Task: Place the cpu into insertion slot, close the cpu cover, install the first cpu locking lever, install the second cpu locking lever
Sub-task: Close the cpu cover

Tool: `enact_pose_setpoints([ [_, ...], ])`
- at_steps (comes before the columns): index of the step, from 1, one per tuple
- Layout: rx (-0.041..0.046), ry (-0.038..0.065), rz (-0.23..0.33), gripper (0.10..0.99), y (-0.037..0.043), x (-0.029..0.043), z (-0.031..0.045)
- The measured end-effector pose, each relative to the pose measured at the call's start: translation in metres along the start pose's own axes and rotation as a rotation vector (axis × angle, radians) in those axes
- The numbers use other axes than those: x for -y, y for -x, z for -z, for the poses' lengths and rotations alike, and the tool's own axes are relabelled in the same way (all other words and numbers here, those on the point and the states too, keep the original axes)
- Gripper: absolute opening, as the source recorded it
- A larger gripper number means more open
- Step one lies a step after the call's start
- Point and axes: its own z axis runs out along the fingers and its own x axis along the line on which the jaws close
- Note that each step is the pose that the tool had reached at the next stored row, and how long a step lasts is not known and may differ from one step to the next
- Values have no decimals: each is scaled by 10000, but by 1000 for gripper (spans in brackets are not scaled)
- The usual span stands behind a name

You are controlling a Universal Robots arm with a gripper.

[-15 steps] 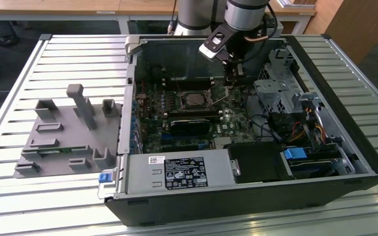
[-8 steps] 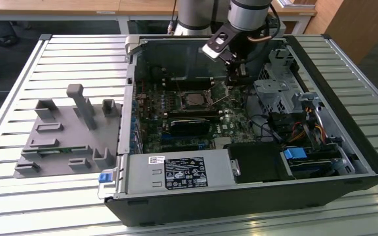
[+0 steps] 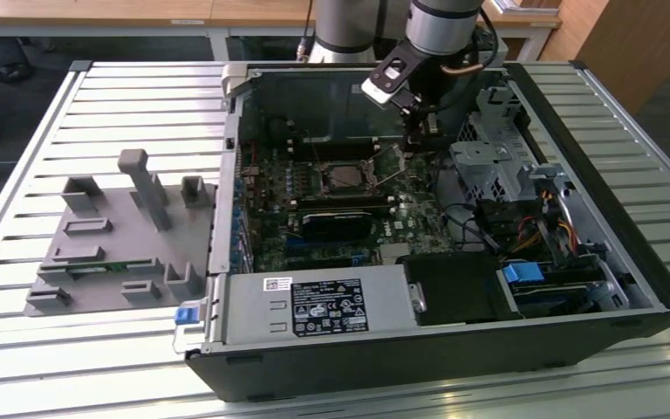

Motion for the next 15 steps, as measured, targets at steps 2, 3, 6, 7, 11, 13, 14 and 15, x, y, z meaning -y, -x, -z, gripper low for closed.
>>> enact_pose_setpoints([
  [2,-1,0,0,106,-6,-9,-7],
  [3,0,0,-1,106,-8,-14,-10],
  [6,1,0,0,106,-16,-38,-18],
  [7,3,0,0,106,-19,-47,-20],
  [11,8,0,0,106,-21,-67,-26],
  [13,5,0,0,106,-22,-76,-33],
  [14,7,0,0,106,-23,-81,-37],
  [15,7,0,0,106,-23,-86,-41],
])
